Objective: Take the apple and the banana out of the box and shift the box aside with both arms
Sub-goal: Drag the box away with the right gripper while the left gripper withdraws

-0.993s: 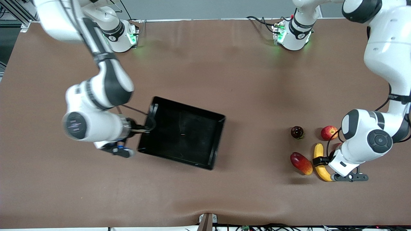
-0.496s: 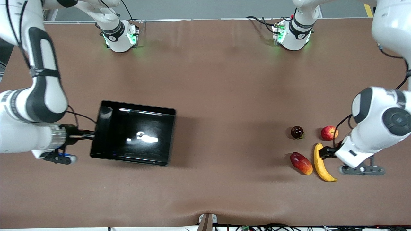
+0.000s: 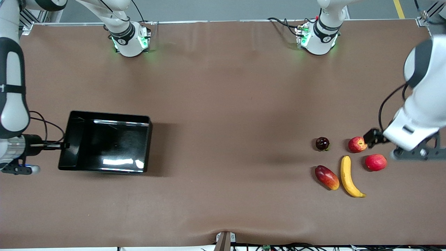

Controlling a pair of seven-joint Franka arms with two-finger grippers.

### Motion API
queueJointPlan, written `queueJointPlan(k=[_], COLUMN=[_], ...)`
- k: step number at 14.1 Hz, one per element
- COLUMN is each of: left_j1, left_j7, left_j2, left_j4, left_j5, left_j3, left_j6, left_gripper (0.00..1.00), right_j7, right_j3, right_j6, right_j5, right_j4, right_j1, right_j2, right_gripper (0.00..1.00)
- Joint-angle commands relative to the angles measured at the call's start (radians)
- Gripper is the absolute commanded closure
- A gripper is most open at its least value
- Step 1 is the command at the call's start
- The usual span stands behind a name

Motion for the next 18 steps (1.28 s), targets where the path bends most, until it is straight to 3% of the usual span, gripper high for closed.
queueJointPlan(k=[1, 4, 6, 7, 9, 10, 11, 12, 16, 18], left_j1=[0.021, 0.045, 0.019, -0.040, -0.210, -0.263, -0.286, -0.304, -0.308, -0.311], left_j7=[0.002, 0.002, 0.017, 0.019, 0.020, 0.022, 0.023, 0.023, 0.031, 0.030], left_j2=[-0.095, -0.166, -0.215, -0.251, -0.324, -0.356, -0.373, -0.388, -0.399, -0.390], left_j4=[-0.028, -0.036, -0.048, -0.076, -0.146, -0.180, -0.202, -0.214, -0.222, -0.222], left_j5=[-0.083, -0.204, -0.276, -0.311, -0.333, -0.344, -0.347, -0.353, -0.353, -0.353], left_j3=[0.003, 0.006, 0.055, 0.117, 0.309, 0.369, 0.395, 0.411, 0.419, 0.414], left_j6=[-0.074, -0.124, -0.159, -0.159, -0.159, -0.159, -0.159, -0.164, -0.176, -0.176], left_gripper=[0.00, 0.00, 0.00, 0.00, 0.00, 0.00, 0.00, 0.00, 0.00, 0.00], right_j7=[-0.095, -0.138, -0.157, -0.178, -0.180, -0.172, -0.168, -0.166, -0.232, -0.264], right_j3=[0.026, 0.026, 0.026, 0.026, 0.026, 0.026, 0.026, 0.026, 0.027, 0.033], right_j6=[0.033, 0.085, 0.141, 0.175, 0.198, 0.197, 0.192, 0.194, 0.175, 0.174], right_j5=[0.001, 0.003, 0.003, 0.003, 0.004, 0.009, 0.011, 0.012, 0.014, 0.017], right_j4=[0.002, -0.020, -0.075, -0.090, -0.101, -0.101, -0.099, -0.099, -0.092, -0.032], right_j1=[-0.069, -0.105, -0.125, -0.126, -0.146, -0.149, -0.148, -0.148, -0.166, -0.169], right_j2=[0.037, 0.062, 0.062, 0.064, 0.073, 0.079, 0.079, 0.081, 0.075, 0.071], right_gripper=[1.00, 1.00, 1.00, 1.00, 1.00, 0.93, 0.64, 0.01, 0.00, 0.00])
